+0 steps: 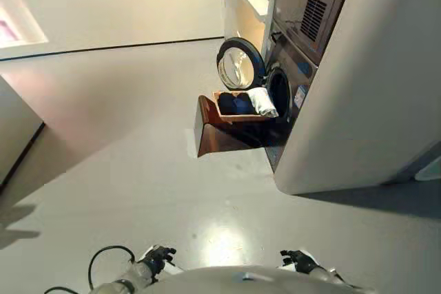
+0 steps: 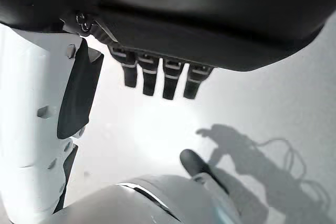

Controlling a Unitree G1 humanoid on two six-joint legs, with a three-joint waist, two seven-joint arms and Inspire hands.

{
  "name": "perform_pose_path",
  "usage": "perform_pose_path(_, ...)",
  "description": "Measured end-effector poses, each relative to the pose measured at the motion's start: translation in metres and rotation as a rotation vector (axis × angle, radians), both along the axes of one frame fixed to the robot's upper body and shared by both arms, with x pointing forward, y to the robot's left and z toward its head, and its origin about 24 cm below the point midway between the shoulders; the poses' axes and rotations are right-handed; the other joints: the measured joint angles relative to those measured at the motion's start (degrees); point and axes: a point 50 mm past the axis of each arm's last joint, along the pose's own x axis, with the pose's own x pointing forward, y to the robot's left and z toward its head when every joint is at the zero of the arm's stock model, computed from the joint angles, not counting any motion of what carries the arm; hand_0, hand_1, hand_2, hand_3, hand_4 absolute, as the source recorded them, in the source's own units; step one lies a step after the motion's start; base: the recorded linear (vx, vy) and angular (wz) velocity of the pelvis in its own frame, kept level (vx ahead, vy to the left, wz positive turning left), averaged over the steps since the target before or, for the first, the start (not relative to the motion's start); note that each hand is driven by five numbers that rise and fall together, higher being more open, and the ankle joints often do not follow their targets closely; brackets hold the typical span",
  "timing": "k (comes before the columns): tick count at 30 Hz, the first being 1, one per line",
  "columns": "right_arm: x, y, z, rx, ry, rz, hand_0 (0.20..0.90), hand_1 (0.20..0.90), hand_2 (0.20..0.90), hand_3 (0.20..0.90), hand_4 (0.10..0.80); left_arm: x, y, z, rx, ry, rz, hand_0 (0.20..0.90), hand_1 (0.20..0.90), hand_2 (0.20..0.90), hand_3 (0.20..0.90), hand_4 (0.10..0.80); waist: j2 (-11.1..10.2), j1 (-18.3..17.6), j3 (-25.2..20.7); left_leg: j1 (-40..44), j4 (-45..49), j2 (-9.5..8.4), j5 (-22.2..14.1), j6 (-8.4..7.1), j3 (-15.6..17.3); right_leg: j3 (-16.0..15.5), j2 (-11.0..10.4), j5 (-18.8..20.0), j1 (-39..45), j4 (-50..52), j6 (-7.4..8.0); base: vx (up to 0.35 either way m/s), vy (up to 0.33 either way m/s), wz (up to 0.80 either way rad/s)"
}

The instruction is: Pick up the clothes and place them into the washing machine

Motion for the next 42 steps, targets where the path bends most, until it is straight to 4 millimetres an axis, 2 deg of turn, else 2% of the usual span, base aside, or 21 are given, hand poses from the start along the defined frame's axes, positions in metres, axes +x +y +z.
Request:
perform_pose_path(35, -0.0042, 0.0025, -0.0014, 0.006, 0.013, -0.001, 0.9, 0.9, 0.9, 0.9, 0.8, -0.0051, 0.0026, -0.0007, -0.007, 0.016, 0.026, 0.9, 0.9, 0.9, 0.9, 0.8, -0.4, 0.1, -1.3, -0.2, 0.0, -0.06, 0.0, 0.0, -0.1, -0.1, -0.1, 0.1, -0.2, 0.1, -0.1, 0.0, 0.007, 0.0)
perform_pose_path(42, 0.0035, -0.0004, 0.0007, -0.002, -0.006, 0.001, 0.9, 0.9, 0.9, 0.9, 0.8, -0.0027, 0.0035, -0.0001, -0.013, 0.005, 0.064, 0.9, 0.9, 0.9, 0.9, 0.8, -0.1, 0.2, -0.5, -2.0, 0.1, -0.59, 0.0, 0.45, -0.1, 0.0, -0.7, 0.2, -2.4, 1.3, 0.0, 0.008, 0.088, 0.0)
